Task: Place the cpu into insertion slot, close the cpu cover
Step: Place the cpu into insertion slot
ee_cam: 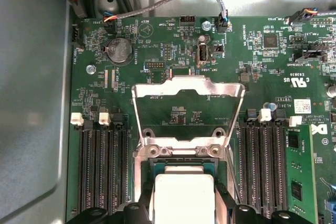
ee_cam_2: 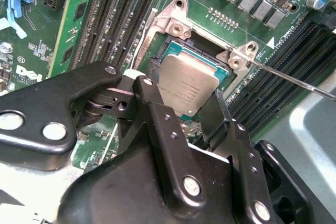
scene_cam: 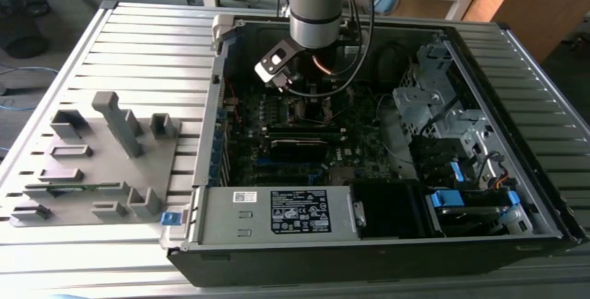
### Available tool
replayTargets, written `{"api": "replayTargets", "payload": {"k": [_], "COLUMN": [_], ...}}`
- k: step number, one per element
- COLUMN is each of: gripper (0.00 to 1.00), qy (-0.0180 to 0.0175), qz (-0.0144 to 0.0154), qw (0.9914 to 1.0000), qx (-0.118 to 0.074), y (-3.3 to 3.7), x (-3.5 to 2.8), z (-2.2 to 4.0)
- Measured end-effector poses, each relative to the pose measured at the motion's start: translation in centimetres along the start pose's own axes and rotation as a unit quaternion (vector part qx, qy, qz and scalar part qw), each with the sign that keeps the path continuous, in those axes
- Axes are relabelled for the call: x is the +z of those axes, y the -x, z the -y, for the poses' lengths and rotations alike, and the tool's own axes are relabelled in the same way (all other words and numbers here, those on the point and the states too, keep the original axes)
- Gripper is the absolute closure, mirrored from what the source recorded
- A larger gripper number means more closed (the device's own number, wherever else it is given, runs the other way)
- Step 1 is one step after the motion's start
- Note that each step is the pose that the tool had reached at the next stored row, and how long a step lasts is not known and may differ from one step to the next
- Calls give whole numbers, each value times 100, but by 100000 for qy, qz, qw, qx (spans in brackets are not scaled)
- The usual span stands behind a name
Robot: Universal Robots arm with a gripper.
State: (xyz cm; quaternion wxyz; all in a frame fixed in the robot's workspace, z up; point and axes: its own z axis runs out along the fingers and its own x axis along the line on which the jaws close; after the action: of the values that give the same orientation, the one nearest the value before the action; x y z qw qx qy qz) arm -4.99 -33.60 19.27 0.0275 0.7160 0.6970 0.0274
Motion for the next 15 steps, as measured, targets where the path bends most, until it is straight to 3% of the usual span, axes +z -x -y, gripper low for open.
{"api": "replayTargets", "payload": {"k": [15], "gripper": [46], "qy": [41], "qz": [-22], "qw": [100000], "qx": [-191], "y": [0], "x": [-38], "z": [-3]}}
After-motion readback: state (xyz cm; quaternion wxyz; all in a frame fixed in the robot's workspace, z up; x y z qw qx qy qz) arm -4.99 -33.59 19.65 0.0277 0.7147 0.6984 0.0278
